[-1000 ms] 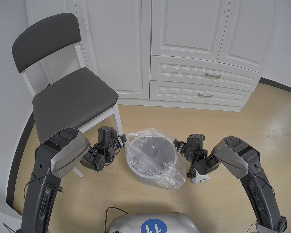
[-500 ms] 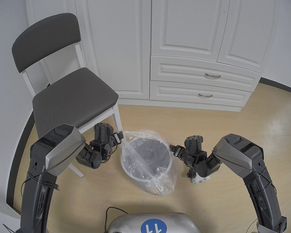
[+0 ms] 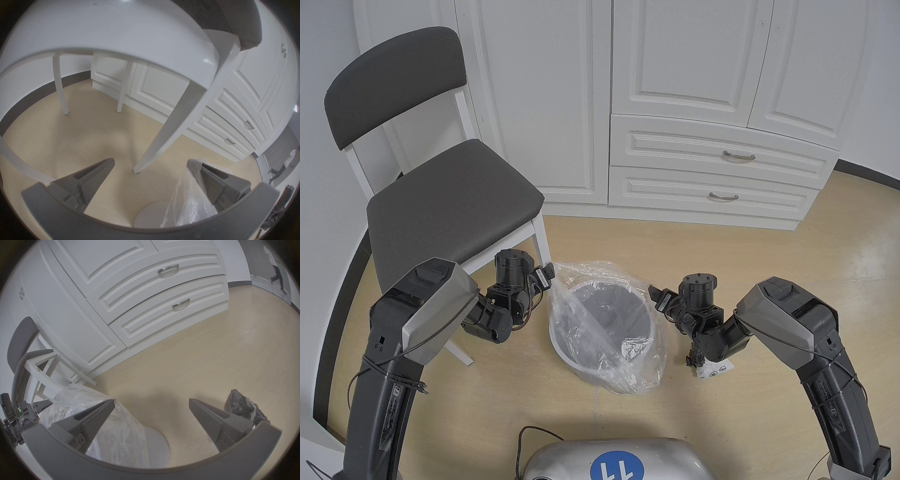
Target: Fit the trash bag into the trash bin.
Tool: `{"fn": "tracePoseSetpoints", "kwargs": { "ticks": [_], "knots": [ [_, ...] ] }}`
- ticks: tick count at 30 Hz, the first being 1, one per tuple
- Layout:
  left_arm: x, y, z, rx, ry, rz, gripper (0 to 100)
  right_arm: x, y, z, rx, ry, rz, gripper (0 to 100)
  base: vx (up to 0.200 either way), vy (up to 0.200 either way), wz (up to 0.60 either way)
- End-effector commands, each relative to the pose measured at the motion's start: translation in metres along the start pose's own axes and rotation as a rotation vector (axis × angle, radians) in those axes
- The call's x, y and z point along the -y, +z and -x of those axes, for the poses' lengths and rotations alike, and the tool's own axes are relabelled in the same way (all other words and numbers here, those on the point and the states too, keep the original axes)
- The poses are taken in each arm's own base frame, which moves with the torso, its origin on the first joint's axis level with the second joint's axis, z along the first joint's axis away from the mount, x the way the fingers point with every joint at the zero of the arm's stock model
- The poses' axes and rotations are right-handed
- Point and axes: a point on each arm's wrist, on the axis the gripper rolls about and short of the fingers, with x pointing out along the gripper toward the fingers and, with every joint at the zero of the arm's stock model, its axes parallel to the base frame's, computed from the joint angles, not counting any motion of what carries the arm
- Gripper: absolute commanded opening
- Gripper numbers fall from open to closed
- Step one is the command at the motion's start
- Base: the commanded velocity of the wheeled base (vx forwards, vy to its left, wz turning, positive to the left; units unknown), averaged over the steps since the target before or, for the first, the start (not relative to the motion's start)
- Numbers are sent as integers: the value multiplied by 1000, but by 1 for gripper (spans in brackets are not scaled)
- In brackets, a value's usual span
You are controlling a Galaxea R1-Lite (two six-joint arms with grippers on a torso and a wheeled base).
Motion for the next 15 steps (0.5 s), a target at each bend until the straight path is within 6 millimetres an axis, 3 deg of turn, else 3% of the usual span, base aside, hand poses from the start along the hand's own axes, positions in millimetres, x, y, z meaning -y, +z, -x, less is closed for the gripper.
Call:
{"fn": "tracePoseSetpoints", "kwargs": {
  "ticks": [1, 15],
  "knots": [
    [-7, -7, -14, 5, 10, 4, 100, 3, -3, -6, 4, -1, -2, 100, 0, 0, 0],
    [-8, -11, -17, -65, 61, -17, 100, 5, -11, -8, -22, -3, 6, 100, 0, 0, 0]
  ]
}}
